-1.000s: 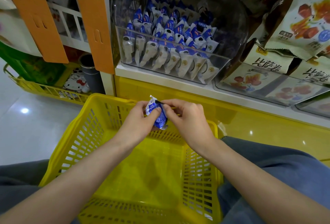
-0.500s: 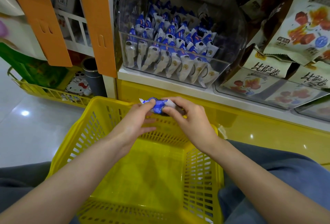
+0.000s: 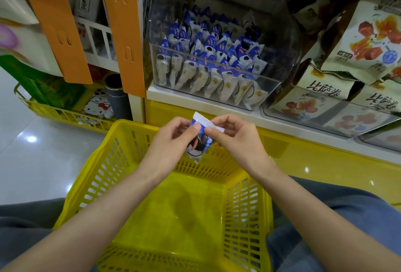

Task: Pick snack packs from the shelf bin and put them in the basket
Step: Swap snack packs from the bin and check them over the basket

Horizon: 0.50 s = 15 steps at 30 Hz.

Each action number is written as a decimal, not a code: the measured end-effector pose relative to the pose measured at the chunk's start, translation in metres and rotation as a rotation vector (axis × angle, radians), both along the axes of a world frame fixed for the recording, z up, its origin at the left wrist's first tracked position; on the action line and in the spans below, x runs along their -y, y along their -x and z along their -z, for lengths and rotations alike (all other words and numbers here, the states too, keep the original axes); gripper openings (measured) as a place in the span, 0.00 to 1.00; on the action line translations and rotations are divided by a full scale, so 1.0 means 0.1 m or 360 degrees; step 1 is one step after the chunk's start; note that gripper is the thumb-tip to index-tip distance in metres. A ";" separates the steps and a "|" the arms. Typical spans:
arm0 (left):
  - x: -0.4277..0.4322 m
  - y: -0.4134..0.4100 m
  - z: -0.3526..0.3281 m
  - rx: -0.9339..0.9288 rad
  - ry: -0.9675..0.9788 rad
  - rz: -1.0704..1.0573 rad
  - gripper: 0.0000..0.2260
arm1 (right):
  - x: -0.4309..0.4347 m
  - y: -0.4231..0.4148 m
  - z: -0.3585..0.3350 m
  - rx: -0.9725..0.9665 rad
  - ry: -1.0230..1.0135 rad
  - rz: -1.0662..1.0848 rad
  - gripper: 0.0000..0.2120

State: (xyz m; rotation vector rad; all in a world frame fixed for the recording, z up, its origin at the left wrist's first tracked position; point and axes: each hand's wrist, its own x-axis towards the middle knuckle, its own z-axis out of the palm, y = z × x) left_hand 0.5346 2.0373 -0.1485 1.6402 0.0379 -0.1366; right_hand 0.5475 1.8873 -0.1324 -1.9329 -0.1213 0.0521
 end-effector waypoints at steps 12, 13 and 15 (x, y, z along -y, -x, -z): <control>0.05 0.01 -0.01 -0.0153 0.0248 -0.0171 0.09 | -0.09 0.08 -0.02 0.0190 0.0265 -0.0066 0.12; 0.04 -0.01 -0.01 -0.0214 0.0313 -0.0242 0.10 | -0.11 0.08 0.00 0.0049 0.0217 -0.0081 0.15; 0.02 -0.03 -0.03 -0.0294 0.0388 -0.0323 0.11 | -0.15 0.08 0.04 -0.0144 0.0193 -0.0154 0.14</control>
